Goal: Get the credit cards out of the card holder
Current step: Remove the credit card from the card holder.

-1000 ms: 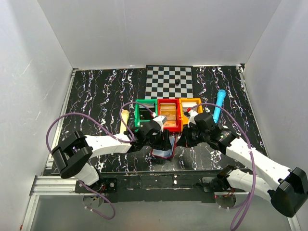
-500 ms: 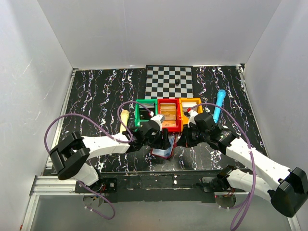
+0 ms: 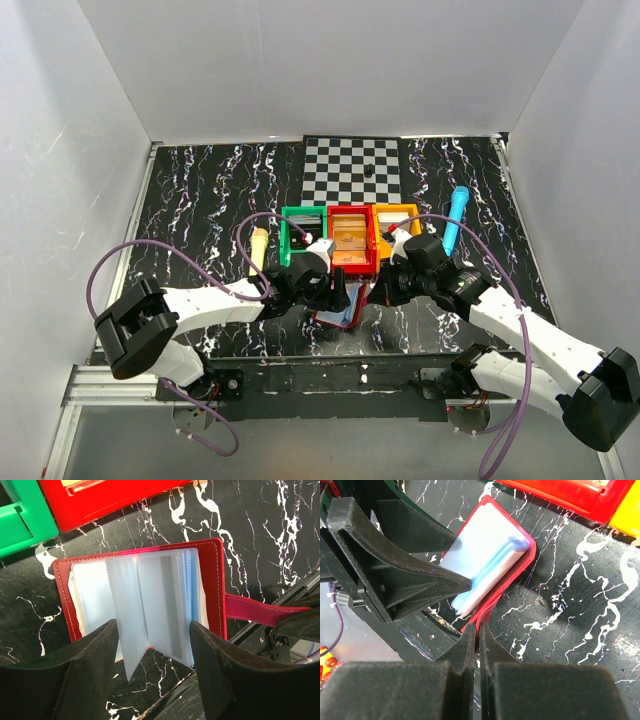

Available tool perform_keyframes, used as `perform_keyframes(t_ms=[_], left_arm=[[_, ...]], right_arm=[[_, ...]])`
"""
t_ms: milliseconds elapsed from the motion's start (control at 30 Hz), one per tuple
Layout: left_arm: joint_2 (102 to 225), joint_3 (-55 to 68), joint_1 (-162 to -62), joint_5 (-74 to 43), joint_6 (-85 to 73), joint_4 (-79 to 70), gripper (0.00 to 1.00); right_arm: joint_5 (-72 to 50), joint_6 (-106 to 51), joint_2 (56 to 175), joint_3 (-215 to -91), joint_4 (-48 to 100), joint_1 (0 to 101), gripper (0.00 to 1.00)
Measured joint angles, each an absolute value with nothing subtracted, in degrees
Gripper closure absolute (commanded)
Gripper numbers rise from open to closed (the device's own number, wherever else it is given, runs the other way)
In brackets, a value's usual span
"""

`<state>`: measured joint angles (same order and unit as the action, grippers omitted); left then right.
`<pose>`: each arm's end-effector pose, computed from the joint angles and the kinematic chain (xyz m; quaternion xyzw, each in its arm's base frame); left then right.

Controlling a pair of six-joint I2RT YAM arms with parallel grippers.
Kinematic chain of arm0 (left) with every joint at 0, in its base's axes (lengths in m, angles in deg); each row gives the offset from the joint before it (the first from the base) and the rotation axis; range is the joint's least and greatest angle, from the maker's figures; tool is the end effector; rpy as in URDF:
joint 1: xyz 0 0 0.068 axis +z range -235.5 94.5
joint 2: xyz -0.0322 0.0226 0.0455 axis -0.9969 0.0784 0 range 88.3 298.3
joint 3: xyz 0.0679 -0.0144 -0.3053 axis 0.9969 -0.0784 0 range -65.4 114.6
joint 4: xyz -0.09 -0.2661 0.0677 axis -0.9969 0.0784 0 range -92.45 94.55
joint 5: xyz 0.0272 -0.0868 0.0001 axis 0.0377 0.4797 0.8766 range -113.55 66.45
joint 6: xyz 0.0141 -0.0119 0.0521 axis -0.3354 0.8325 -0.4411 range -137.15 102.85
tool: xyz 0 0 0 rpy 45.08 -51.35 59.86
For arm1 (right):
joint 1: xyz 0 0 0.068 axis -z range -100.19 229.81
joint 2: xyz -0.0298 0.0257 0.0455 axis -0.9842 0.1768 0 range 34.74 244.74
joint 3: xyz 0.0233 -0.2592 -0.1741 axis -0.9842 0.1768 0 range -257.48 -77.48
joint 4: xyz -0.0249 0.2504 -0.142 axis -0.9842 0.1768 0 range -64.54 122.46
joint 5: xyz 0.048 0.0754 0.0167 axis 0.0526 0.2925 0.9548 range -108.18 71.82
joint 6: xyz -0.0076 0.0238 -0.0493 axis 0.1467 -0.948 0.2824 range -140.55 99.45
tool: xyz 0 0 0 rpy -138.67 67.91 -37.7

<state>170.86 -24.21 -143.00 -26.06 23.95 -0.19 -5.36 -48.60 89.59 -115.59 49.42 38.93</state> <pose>0.1662 -0.2577 0.2032 0.1226 0.9109 -0.2853 0.2719 0.1517 0.1423 0.2696 -0.1472 0.8924 0.3182 0.2842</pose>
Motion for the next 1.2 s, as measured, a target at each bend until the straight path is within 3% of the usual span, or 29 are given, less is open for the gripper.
perform_keyframes(t_ms=[733, 1200], left_arm=[[167.1, -24.7, -143.0, -29.7, 23.6, 1.0, 0.35], [172.0, -23.8, -143.0, -25.2, 22.5, -1.0, 0.35]], right_arm=[[-5.4, -48.6, 89.5, -115.6, 49.4, 38.9, 0.99], [-6.1, -48.6, 88.6, -115.1, 49.6, 38.9, 0.99]])
